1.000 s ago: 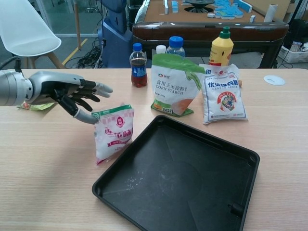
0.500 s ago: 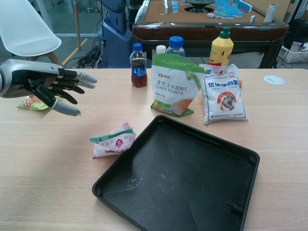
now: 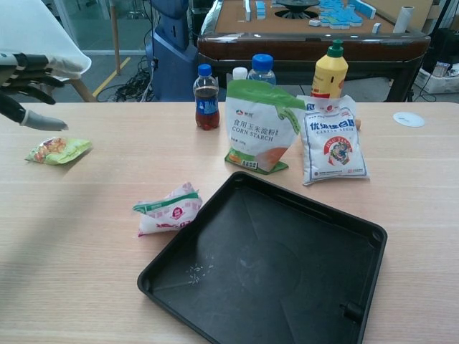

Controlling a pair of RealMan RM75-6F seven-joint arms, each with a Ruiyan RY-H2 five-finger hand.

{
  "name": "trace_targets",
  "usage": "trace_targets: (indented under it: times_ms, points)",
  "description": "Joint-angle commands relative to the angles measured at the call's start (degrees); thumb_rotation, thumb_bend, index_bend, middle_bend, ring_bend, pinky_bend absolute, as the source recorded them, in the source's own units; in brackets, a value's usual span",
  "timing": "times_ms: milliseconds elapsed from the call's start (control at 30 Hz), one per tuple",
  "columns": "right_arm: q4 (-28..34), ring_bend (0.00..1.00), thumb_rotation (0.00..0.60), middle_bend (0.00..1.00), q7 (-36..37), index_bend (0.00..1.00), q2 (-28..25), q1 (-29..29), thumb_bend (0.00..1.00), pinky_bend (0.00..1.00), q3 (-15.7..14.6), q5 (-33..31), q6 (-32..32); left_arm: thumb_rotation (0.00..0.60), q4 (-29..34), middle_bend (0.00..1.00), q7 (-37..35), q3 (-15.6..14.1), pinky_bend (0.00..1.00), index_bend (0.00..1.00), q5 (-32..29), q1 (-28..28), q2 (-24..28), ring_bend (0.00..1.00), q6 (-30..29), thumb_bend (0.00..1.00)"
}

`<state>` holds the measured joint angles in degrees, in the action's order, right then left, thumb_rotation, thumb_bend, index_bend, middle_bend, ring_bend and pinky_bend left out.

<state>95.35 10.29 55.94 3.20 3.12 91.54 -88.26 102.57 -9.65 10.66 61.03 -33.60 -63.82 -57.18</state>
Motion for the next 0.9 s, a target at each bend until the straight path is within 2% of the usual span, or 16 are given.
trace_targets:
  times_ms: [33,200,333,500,700,900]
  points:
    - [-0.14,0.06,0.6,0.28,0.14,0.23,0.0,0.35,0.21,0.06,-0.34,0.74,0.4,0.6,1.29,0.03,6.81,-2.41,0.1,0.0,1.91,5.87,0.26,0.0,-10.29,0.2]
    - [-0.06,0.06,0.6,0.28,-0.56,0.23,0.2,0.76,0.22,0.06,-0.86,2.18,0.66,0.6,2.17,0.03,11.27,-4.44,0.1,0.0,3.92,10.05,0.15,0.0,-17.38,0.2]
    - [-0.22,0.06,0.6,0.29,-1.63,0.24,0.65,1.87,0.22,0.06,-1.28,3.92,1.71,0.6,2.67,0.03,14.85,-7.44,0.1,0.0,7.66,15.65,-1.02,0.0,-25.77,0.2]
    - [-1.44,0.08,0.6,0.31,-1.55,0.27,0.96,3.59,0.22,0.06,-1.87,7.04,2.65,0.6,3.02,0.03,18.54,-9.86,0.1,0.0,11.72,19.86,-2.08,0.0,-31.33,0.2]
    - [-2.43,0.09,0.6,0.32,-1.12,0.27,1.58,4.75,0.22,0.06,-2.52,9.0,3.05,0.6,3.37,0.03,21.04,-11.51,0.1,0.0,16.37,23.81,-3.82,0.0,-36.39,0.2]
    - [-2.67,0.09,0.6,0.32,-1.18,0.27,2.3,4.74,0.22,0.06,-2.79,8.86,2.52,0.6,3.16,0.03,21.37,-11.88,0.1,0.0,18.77,25.93,-4.64,0.0,-37.73,0.2]
